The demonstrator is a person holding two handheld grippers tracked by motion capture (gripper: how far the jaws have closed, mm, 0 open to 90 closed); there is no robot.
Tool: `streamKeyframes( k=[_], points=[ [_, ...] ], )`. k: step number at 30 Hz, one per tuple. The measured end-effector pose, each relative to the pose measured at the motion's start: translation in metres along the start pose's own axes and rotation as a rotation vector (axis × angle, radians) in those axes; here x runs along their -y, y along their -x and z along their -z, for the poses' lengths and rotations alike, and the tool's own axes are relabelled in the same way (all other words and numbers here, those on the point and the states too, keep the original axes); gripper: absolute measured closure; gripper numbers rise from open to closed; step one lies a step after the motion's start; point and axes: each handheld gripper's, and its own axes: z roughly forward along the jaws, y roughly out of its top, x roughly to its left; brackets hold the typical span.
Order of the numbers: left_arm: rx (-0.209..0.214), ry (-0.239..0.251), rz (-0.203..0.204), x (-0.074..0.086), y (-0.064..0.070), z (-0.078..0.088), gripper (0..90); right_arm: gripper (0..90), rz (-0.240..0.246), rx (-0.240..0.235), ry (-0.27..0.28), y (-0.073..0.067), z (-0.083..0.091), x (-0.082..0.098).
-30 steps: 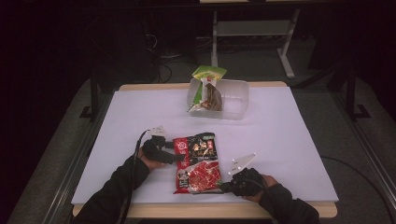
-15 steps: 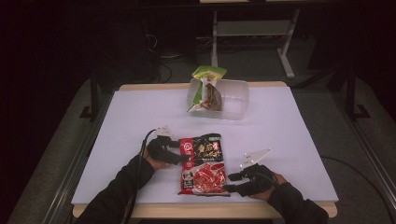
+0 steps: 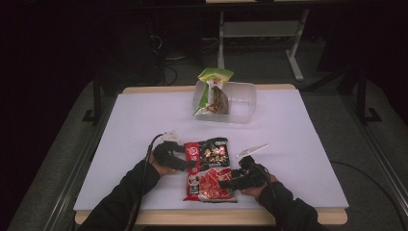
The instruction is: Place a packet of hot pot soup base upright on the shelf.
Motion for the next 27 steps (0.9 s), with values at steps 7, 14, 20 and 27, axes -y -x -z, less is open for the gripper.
streamKeyframes(
  k=[7, 14, 20, 27],
  points=[
    [0.014, 0.003, -0.003, 0.000, 0.002, -0.002, 12.9, 64.2, 0.015, 0.045, 0.037, 0.003, 0.001, 0.004],
    [0.024, 0.008, 0.003, 0.000, 0.002, -0.002, 12.6, 72.4, 0.105, 0.101, 0.108, -0.007, 0.005, 0.012],
    [0.086, 0.016, 0.003, -0.002, 0.004, -0.004, 12.8, 73.0, 0.191, 0.125, 0.153, -0.013, 0.007, 0.017],
    [0.161, 0.046, -0.020, -0.005, 0.010, -0.002, 13.9, 73.5, 0.238, 0.134, 0.178, -0.016, 0.009, 0.016]
  ],
)
